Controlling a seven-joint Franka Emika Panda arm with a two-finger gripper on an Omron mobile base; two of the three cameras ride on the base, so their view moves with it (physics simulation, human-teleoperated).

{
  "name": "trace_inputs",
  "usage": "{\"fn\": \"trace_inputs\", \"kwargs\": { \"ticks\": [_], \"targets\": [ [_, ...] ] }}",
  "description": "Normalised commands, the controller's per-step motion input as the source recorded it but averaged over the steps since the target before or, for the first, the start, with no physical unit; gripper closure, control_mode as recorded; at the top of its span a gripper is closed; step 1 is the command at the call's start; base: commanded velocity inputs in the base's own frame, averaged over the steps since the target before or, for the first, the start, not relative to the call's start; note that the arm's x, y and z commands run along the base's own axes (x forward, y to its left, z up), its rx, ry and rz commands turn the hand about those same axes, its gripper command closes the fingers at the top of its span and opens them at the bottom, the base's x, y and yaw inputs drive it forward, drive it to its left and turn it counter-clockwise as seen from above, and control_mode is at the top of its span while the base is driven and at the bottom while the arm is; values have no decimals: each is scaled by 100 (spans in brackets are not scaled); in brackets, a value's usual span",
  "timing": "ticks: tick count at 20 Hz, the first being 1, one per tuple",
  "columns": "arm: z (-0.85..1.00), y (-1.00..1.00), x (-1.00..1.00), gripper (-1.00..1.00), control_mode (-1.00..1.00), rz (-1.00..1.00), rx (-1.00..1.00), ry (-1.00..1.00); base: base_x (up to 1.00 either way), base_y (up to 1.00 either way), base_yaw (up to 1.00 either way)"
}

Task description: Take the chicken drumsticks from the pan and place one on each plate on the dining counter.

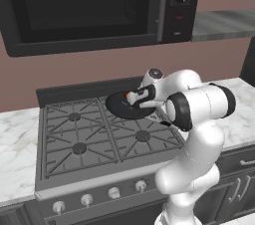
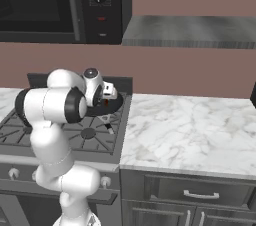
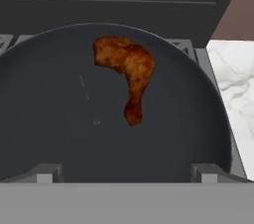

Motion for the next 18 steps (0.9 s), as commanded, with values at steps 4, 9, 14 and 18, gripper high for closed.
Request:
{"fn": "trace_inputs", "kwargs": {
  "ticks": [4, 9, 14, 18],
  "targets": [
    [-13, 1, 36, -100, -100, 0, -1, 8, 0, 0, 0],
    [-18, 0, 35, -100, -100, 0, 0, 13, 0, 0, 0],
    [-22, 0, 34, -100, -100, 0, 0, 14, 0, 0, 0],
    [-21, 0, 30, -100, -100, 0, 0, 5, 0, 0, 0]
  ]
}}
